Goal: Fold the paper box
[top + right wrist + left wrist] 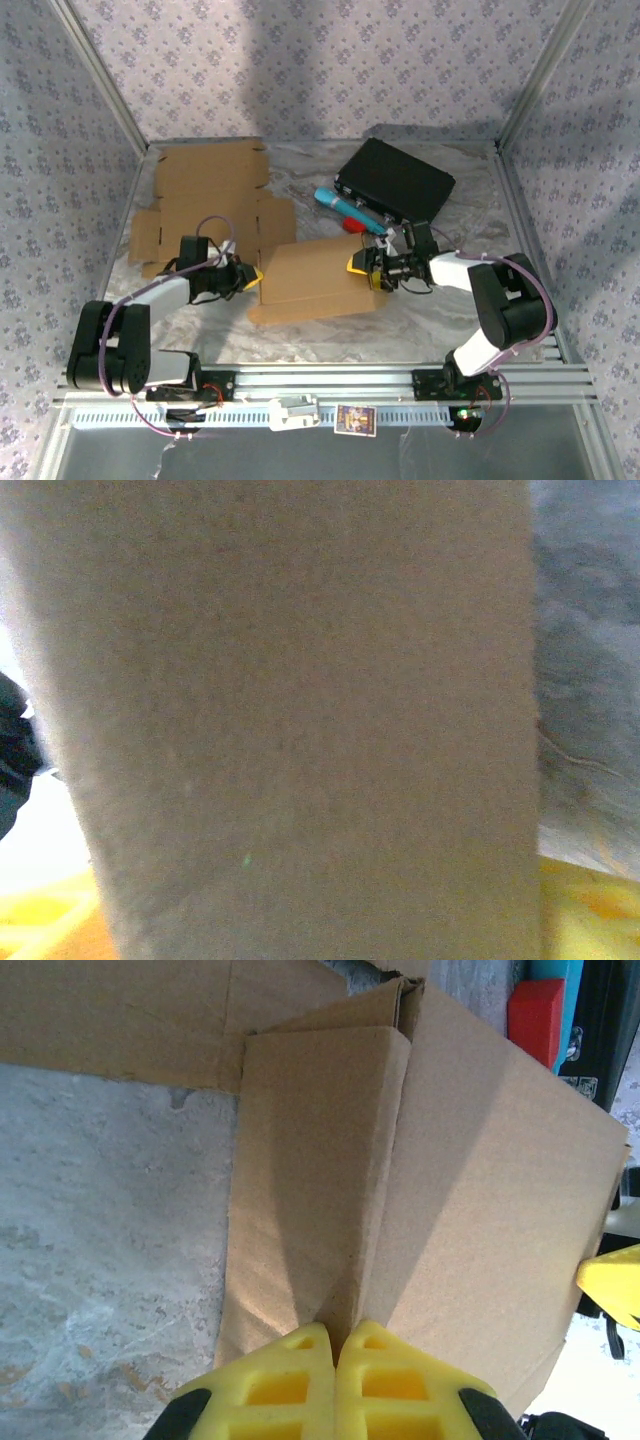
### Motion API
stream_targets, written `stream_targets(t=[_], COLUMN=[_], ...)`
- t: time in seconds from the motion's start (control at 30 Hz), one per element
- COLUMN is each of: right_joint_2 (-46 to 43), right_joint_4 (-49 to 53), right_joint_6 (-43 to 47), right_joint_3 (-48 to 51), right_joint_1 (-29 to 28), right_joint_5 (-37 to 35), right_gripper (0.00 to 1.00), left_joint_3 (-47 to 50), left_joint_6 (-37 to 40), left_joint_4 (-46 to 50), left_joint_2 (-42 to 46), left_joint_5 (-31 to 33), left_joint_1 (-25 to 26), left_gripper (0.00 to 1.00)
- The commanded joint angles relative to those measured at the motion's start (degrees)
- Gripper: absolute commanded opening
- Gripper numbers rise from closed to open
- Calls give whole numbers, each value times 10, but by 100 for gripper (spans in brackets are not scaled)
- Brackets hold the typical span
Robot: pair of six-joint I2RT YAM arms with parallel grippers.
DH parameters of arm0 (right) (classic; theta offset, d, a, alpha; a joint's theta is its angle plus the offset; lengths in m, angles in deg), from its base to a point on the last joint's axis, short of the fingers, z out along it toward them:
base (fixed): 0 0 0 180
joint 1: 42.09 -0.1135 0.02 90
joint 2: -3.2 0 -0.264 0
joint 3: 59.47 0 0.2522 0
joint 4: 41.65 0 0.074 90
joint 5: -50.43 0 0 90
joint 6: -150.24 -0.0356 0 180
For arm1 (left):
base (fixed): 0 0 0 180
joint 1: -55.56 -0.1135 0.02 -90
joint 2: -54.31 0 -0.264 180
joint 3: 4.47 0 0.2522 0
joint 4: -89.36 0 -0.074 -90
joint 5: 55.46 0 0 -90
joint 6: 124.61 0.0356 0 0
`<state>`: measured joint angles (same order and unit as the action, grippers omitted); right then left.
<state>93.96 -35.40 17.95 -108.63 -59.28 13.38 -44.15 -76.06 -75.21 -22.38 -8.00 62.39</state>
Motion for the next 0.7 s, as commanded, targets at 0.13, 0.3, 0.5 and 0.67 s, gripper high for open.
stream_targets(t=[0.13,0.3,0.5,0.67], right_joint_2=[-14,-21,-37,-77], right_joint_4=[-59,-39,57,202], right_joint_6=[-124,-196,-274,-344], right_joint_3=[-20,-35,-70,-112], right_joint_1=[-13,-14,-7,20], right_joint_5=[-9,-9,1,14], right_gripper=[67,59,55,50], left_joint_3=[18,-19,-87,-106], left_joint_6=[1,-16,9,15], left_joint_4=[97,125,162,153], left_joint_2=[-21,50,163,233], left_joint_5=[107,123,209,267], left_joint_1=[-4,-2,35,68], left_gripper=[2,22,42,49])
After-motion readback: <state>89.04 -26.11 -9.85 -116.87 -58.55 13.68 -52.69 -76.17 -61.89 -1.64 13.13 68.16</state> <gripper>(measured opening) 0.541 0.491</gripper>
